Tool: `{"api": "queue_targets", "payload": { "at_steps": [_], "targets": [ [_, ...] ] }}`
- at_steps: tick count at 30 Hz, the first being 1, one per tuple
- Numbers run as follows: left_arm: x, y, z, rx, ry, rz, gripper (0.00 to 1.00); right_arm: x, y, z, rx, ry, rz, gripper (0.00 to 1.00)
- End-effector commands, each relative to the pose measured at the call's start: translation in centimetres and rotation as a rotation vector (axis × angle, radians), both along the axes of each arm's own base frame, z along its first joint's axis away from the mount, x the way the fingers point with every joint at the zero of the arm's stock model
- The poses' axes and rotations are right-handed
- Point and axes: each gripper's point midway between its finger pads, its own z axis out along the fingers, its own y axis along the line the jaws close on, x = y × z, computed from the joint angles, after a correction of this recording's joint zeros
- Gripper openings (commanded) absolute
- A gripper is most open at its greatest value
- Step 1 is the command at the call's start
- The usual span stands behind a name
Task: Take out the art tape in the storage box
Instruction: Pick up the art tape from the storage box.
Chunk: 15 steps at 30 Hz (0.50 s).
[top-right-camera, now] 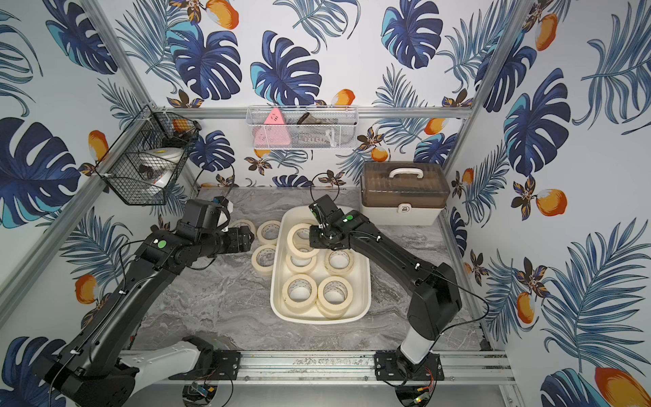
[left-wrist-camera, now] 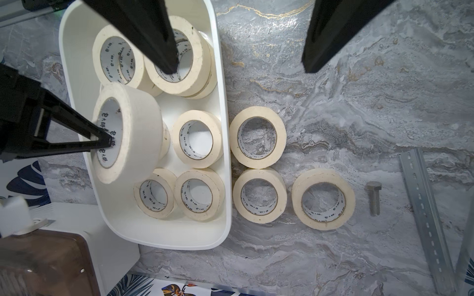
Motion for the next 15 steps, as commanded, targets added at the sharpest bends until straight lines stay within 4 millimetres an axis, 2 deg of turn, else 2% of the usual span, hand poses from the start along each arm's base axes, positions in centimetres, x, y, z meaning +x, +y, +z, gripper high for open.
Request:
{"api": "queue_targets", "payload": {
  "at_steps": [1,8,15],
  "targets": [
    [-0.9,-0.7,-0.2,0.014,0.04,-0.067,0.82,-0.9,1.7,0.3,-0.005,-0.002,0.011,0.15],
    [-1.2,-2.4,-0.8,0.036,0.083,-0.137,0.8,-2.5,6.3,-0.2,0.0,0.01,0.084,0.15],
    [-1.2,-2.9,-2.1,0.11,0.124,-0.16,0.78,-3.9,9.9,0.1,0.021,0.007,0.137,0.15]
  ]
}}
